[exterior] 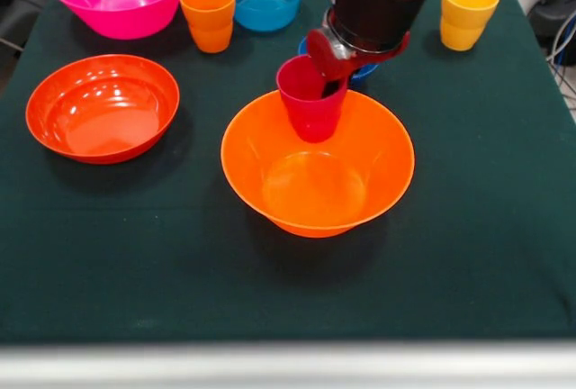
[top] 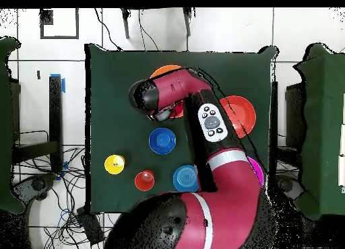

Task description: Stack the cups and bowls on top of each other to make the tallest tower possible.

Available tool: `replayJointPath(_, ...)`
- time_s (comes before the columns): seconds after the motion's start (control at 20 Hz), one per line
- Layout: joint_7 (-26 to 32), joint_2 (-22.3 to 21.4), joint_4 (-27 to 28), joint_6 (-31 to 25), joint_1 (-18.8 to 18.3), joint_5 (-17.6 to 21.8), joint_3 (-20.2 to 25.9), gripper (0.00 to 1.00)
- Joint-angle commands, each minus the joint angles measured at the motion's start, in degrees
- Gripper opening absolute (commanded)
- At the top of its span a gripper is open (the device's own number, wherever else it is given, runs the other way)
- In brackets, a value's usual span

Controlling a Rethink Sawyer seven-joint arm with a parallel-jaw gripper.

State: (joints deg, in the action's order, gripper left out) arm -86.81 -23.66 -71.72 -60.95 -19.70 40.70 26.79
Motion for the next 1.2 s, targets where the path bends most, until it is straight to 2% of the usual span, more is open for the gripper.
replayJointPath(0.05, -8.3, 3.9, 6.5, 2.9, 2.0, -0.3, -2.5, 0.00)
replayJointPath(0.5, -1.0, 7.9, 15.9, -0.5, 2.6, 1.1, -1.7, 0.00)
replayJointPath(1.0, 1.4, 8.8, 17.3, -0.2, 2.6, 0.8, -2.0, 0.00)
replayJointPath(1.05, 1.4, 8.6, 16.9, -0.2, 2.7, 0.8, -2.3, 1.00)
replayJointPath(1.2, 0.4, 8.5, 16.4, 1.0, 2.5, 0.7, -2.5, 1.00)
